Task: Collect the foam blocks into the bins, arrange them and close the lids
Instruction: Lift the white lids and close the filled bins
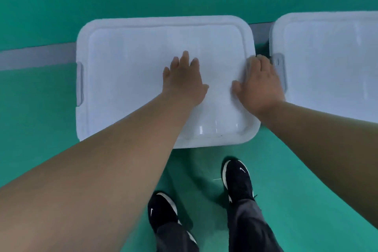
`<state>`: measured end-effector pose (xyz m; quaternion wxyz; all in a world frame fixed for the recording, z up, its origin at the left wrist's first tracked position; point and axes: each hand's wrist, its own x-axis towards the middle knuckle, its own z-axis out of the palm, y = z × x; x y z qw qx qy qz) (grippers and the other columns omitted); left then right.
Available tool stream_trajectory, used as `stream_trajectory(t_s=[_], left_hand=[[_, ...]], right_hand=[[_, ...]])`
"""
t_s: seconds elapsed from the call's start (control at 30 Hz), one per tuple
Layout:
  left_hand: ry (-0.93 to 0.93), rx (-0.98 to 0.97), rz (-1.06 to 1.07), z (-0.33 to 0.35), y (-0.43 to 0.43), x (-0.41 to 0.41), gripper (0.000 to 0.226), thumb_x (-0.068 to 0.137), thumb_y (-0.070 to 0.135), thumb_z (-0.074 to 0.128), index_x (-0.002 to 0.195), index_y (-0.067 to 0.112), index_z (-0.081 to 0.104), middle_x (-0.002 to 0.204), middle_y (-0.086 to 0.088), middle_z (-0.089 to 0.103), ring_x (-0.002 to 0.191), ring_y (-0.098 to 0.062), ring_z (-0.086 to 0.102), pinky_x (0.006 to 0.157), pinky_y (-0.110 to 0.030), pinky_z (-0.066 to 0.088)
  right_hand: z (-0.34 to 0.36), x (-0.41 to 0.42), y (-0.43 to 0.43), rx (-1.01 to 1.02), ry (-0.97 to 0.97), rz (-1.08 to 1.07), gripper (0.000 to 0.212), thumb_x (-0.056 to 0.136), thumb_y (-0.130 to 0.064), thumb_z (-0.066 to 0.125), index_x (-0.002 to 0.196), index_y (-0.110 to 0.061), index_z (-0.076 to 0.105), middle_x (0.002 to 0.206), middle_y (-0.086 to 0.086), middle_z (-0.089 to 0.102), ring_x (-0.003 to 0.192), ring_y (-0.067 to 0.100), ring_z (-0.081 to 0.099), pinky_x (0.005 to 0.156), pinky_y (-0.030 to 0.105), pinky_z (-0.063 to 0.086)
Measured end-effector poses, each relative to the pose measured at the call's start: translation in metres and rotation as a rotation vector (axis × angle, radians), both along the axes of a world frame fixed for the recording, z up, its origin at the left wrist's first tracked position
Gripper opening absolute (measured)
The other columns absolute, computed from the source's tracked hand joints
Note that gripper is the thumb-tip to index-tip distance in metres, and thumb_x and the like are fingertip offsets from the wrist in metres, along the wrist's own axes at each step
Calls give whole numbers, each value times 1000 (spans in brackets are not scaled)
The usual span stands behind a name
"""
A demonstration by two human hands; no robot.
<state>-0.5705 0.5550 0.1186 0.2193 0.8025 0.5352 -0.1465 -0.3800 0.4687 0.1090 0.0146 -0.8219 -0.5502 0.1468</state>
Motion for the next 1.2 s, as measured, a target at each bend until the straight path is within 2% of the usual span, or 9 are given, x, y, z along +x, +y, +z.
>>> stream_trajectory(t_s=[0.17,0.27,0.37,0.5,0.67,0.83,1.0,1.1,1.2], left_hand=[[66,27,75,-28,-21,26,102,94,68,56,166,19,1,172,-9,-18,158,-40,-12,126,-61,7],[85,89,61,-36,-24,21,101,95,72,49,166,20,-2,172,-8,-17,158,-39,-11,126,-61,10],[136,79,44,-34,-21,23,102,95,72,48,165,20,-4,172,-9,-18,158,-40,-10,125,-62,12],[149,39,55,-27,-17,28,103,94,70,54,165,21,-2,172,-8,-18,158,-39,-10,124,-62,15],[167,-39,129,-18,-19,31,102,96,65,56,165,26,-7,169,2,-29,158,-30,-21,119,-73,14],[175,-87,167,-13,-17,26,104,95,64,60,165,28,-7,168,4,-33,158,-27,-22,116,-76,18],[125,-119,201,-16,-13,14,104,91,62,67,163,27,2,169,0,-30,158,-26,-20,115,-76,21],[115,-108,198,-17,-14,14,103,91,61,68,163,27,4,169,-1,-29,158,-26,-20,114,-77,21],[113,-101,206,-18,-15,15,102,91,60,69,163,28,4,169,-1,-29,158,-25,-20,115,-77,19]], right_hand=[[-25,10,-5,-5,294,-170,88,88,-59,55,159,-25,16,154,-1,35,123,30,55,93,44,45],[-27,12,1,12,364,-250,91,83,-65,58,157,-26,22,146,1,48,126,28,54,101,47,48],[-24,14,6,-32,344,-253,83,89,-64,53,155,-21,26,136,4,58,125,31,53,103,53,49],[-22,26,15,-85,384,-249,57,102,-50,44,146,-14,39,129,9,60,115,34,60,98,50,50],[-18,35,18,-148,418,-218,61,102,-54,41,154,-25,30,131,5,60,118,32,58,101,50,50],[-14,34,15,-209,367,-150,67,100,-59,40,158,-29,27,137,3,57,120,35,56,101,51,49],[-16,23,14,-210,267,-198,68,94,-66,46,153,-34,35,144,8,35,130,35,42,103,49,46],[-18,21,11,-187,366,-289,77,91,-67,53,157,-39,24,149,9,29,128,37,47,102,50,47],[-18,24,13,-178,434,-364,103,89,-66,63,163,-33,0,158,12,32,129,37,53,101,51,48]])
